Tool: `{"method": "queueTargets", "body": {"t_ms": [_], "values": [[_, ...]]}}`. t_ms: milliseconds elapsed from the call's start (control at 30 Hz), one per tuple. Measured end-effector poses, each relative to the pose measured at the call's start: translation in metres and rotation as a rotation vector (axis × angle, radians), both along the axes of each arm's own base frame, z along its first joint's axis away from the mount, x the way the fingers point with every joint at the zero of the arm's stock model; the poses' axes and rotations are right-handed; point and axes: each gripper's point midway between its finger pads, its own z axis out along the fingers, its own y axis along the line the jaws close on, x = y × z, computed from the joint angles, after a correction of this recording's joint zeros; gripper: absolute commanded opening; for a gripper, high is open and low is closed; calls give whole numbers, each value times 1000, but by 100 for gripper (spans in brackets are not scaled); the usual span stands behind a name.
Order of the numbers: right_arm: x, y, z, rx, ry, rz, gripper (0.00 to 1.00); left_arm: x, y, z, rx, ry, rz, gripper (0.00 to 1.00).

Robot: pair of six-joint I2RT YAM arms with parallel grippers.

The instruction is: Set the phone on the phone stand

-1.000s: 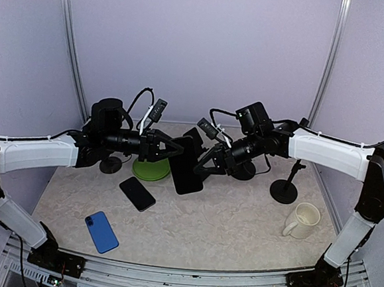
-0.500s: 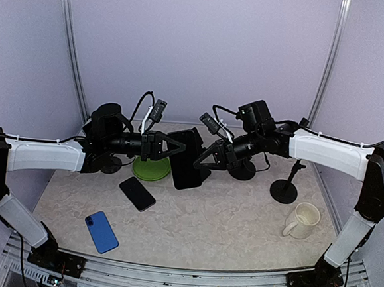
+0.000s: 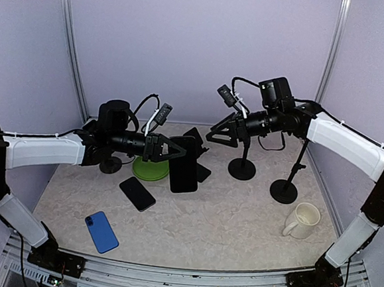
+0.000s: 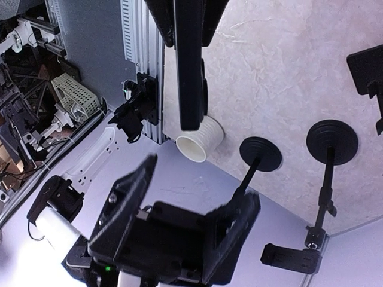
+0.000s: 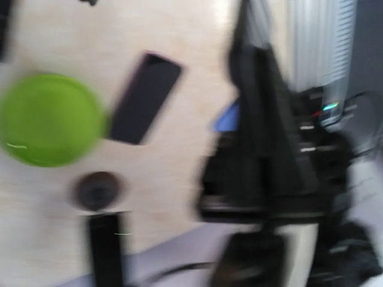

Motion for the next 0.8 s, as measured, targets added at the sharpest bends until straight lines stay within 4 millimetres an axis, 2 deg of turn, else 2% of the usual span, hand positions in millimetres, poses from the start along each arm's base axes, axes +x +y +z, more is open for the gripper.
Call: {"method": "queueTargets", "body": {"t_ms": [167,267,400,500,600,800], "values": [[49,-36,29,-43,-97,-254,69,5,3,-2,53,3,23,0],[84,-66,51,-59,-149,-427,67,5,3,-3,75,27,29,0],[112,-100,63,-114,-186,-606,67,3,-1,-2,86,34,27,0],[120,-111,58,-167,-183,-669,69,1,-2,-2,91,39,24,0],[127,-117,46,-228,-161,-706,73,0,-2,-5,100,47,25,0],[131,-126,7,-354,-88,-736,75,0,-1,-11,124,60,30,1]]}}
